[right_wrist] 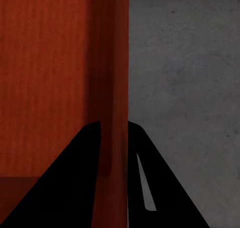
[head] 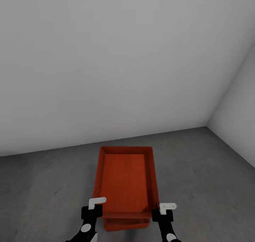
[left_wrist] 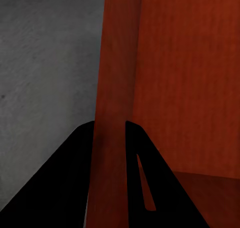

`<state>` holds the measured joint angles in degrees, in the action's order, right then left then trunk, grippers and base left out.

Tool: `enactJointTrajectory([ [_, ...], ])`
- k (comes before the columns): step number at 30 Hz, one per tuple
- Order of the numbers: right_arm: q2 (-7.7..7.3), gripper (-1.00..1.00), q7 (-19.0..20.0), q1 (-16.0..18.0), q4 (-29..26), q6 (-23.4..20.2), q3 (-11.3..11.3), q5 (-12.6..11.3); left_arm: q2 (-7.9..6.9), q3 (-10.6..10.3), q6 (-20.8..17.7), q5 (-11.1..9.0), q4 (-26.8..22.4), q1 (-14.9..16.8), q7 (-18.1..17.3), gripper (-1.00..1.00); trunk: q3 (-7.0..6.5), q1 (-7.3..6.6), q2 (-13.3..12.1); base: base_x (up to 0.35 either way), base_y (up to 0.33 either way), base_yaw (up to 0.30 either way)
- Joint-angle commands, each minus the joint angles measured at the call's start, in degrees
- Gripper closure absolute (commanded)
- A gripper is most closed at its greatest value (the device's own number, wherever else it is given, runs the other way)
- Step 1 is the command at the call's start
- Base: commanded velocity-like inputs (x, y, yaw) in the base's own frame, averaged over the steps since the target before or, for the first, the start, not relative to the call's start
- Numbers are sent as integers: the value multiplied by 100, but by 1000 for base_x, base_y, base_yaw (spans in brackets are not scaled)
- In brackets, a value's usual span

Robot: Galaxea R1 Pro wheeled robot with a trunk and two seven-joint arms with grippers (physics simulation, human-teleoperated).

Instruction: Move the two storage containers from the living room to the garage. In the garage, place one container on the floor and stack the other container on top of it (either order is fine).

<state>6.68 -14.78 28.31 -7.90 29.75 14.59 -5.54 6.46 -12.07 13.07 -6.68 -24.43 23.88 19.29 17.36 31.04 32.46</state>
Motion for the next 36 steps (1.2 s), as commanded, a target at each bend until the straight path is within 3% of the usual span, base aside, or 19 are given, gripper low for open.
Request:
enactJointTrajectory([
  [1,0,100,12,8,-124,240,-264,-38,-4,-5,18,-114,17,3,48,100,15,1,8,0,0,194],
  [36,0,100,10,8,-116,225,-280,-61,-4,-6,21,-114,17,3,48,100,311,1,8,0,0,100],
])
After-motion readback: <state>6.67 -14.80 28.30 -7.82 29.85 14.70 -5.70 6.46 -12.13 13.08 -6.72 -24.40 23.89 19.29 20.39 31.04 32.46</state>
